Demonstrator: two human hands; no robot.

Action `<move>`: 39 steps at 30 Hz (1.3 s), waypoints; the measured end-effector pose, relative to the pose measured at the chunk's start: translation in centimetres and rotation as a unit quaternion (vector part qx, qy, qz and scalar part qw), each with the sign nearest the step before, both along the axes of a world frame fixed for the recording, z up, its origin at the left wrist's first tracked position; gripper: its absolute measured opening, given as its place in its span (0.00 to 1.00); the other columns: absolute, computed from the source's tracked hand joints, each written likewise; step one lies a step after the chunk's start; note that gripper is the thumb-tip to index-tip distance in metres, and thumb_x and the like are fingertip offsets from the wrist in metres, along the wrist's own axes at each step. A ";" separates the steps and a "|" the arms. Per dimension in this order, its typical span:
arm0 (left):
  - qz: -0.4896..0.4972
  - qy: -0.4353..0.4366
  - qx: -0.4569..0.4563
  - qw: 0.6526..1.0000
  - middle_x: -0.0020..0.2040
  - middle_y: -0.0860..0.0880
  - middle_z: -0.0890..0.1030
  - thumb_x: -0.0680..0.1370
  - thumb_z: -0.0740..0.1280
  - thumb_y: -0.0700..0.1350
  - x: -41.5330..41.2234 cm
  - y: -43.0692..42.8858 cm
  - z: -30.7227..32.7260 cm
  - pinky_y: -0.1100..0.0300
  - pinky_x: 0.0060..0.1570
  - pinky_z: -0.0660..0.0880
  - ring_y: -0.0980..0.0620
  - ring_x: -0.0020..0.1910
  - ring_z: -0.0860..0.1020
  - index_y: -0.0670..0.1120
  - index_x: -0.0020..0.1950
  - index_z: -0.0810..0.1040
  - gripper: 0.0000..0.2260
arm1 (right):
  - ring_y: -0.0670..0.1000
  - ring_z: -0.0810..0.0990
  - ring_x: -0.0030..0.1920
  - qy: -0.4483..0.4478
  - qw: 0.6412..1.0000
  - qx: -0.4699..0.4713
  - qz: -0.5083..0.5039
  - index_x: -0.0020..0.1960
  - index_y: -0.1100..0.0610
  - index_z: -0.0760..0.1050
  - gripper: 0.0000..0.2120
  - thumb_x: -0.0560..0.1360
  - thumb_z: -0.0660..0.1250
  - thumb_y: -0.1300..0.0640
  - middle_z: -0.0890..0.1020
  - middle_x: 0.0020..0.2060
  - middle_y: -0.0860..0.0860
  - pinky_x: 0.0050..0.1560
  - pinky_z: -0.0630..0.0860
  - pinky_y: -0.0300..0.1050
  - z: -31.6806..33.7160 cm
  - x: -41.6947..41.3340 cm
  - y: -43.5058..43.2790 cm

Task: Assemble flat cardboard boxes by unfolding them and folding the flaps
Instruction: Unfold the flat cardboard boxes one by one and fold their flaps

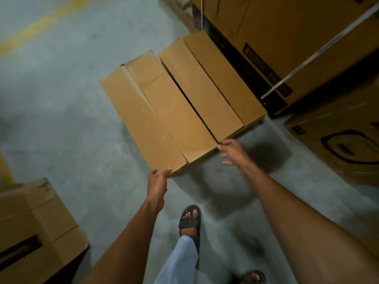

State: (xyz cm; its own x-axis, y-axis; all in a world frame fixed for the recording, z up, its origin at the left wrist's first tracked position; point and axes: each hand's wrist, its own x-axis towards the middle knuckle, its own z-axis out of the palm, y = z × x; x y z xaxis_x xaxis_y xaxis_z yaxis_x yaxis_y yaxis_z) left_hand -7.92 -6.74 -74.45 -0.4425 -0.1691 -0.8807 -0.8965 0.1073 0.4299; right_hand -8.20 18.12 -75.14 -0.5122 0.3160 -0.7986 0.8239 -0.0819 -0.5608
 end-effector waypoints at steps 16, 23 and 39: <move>0.095 0.141 0.018 0.985 0.55 0.48 0.73 0.72 0.77 0.54 -6.8 -5.4 -3.8 0.53 0.48 0.70 0.52 0.51 0.74 0.49 0.62 0.61 0.30 | 0.58 0.66 0.75 0.093 0.991 0.077 0.052 0.81 0.51 0.59 0.39 0.77 0.68 0.38 0.63 0.79 0.55 0.67 0.68 0.50 -2.5 -8.3 -3.9; 0.105 0.219 0.021 0.970 0.52 0.46 0.71 0.76 0.74 0.55 -10.2 -6.6 15.0 0.55 0.39 0.67 0.51 0.46 0.71 0.48 0.61 0.60 0.26 | 0.63 0.70 0.71 0.119 0.989 0.077 0.049 0.81 0.44 0.55 0.35 0.79 0.65 0.39 0.64 0.78 0.54 0.54 0.78 0.72 16.9 -10.6 -5.8; 0.064 0.488 0.076 0.867 0.49 0.48 0.74 0.60 0.79 0.61 12.0 -2.8 62.5 0.55 0.35 0.73 0.49 0.42 0.76 0.52 0.52 0.62 0.32 | 0.61 0.77 0.56 0.359 0.927 0.110 0.012 0.66 0.50 0.68 0.20 0.80 0.62 0.40 0.76 0.57 0.52 0.40 0.80 0.74 63.6 14.3 -2.0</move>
State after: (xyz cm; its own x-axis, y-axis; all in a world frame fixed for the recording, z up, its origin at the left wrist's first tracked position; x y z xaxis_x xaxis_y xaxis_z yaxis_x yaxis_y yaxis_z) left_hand 4.05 -9.54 -11.92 -0.9758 -0.1873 -0.1131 -0.0974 -0.0910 0.9911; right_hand 6.06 16.16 -11.54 -0.8959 0.4120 -0.1660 0.2315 0.1140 -0.9661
